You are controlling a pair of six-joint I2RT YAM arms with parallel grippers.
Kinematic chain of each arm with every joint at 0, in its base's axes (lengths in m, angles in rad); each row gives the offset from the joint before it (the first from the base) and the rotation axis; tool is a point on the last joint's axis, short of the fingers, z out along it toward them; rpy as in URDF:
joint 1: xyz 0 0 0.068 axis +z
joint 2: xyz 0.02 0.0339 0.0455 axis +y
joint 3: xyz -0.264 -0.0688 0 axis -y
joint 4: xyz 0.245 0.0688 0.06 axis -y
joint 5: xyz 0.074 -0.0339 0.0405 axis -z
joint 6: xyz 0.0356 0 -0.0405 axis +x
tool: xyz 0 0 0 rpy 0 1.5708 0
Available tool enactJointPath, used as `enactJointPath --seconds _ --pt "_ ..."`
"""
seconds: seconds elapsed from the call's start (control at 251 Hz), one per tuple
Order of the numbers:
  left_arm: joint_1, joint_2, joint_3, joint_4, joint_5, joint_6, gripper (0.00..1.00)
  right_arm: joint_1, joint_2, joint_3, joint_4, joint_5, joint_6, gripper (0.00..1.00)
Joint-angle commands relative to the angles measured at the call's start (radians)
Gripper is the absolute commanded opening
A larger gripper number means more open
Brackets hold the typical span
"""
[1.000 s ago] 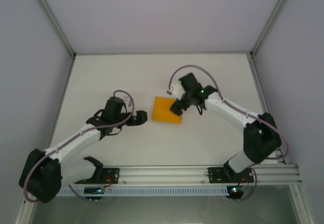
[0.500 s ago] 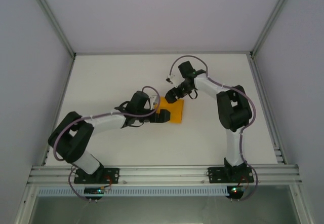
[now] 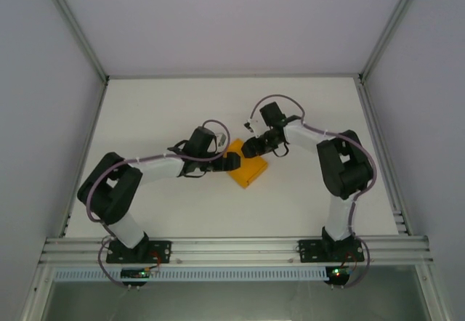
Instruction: Assemble paper box
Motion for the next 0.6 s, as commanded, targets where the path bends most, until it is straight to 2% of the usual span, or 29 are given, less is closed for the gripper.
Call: enactJointPath --seconds 0.0,0.223,0.335,0.471,0.599 --pt "0.011 0.048 0.025 -0.032 -0.041 -0.026 0.82 0.055 -0.042 -0.103 0.033 0.066 0.136 0.45" --pt "0.011 0.091 0.022 -0.009 -0.061 -0.066 0.71 0.101 -0.084 -0.212 0.134 0.135 0.254 0.38" --pt "0.012 0.101 -0.008 0.085 -0.044 -0.110 0.57 0.109 -0.072 -0.238 0.170 0.133 0.281 0.36" --pt "0.016 0.106 -0.056 0.208 -0.016 -0.164 0.36 0.110 -0.054 -0.261 0.200 0.120 0.295 0.33" --pt "0.016 0.123 -0.075 0.266 0.002 -0.199 0.23 0.111 -0.042 -0.269 0.213 0.113 0.302 0.32"
